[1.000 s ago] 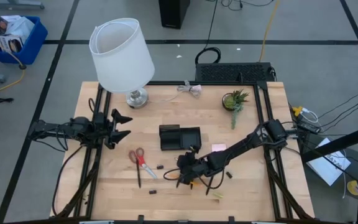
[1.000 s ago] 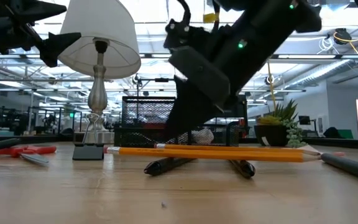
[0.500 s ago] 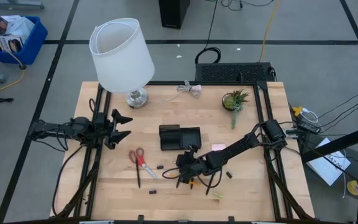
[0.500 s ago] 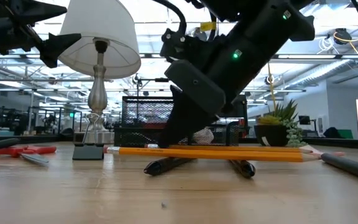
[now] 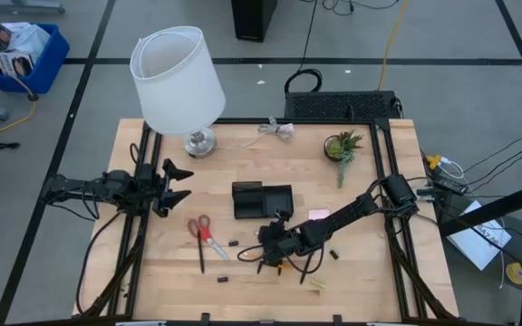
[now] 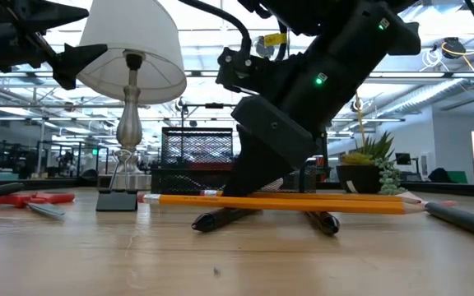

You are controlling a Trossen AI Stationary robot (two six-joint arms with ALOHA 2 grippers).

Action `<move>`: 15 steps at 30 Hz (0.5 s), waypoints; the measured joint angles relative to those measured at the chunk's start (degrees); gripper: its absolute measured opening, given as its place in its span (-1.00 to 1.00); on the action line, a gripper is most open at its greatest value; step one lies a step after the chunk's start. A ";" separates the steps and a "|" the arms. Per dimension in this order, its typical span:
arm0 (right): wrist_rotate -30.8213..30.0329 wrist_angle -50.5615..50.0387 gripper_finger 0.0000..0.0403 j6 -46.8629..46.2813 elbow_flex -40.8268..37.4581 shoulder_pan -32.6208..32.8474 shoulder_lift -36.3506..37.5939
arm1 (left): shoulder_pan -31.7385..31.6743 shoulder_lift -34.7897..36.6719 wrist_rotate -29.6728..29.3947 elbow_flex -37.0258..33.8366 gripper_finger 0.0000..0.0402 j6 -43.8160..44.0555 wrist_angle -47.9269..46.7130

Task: Pick and place office supplies into organizer
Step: Put the orange pencil into the black desk organizer

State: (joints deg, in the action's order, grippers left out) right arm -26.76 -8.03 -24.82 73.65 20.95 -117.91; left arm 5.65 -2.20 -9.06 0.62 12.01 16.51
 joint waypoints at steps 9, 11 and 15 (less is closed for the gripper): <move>0.16 -0.18 -0.92 0.02 0.00 -0.26 0.00 | 0.00 0.00 0.00 0.00 0.59 0.00 0.00; 1.26 -0.15 -0.94 -0.01 0.00 -0.35 0.04 | 0.00 0.00 0.00 0.00 0.59 0.00 0.00; 1.27 0.08 -0.87 -1.20 0.00 -0.43 0.04 | 0.00 0.00 0.00 0.00 0.59 0.00 0.01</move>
State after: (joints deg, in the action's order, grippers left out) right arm -25.50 -7.95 -26.02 73.65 20.52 -117.86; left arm 5.65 -2.20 -9.06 0.62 12.01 16.53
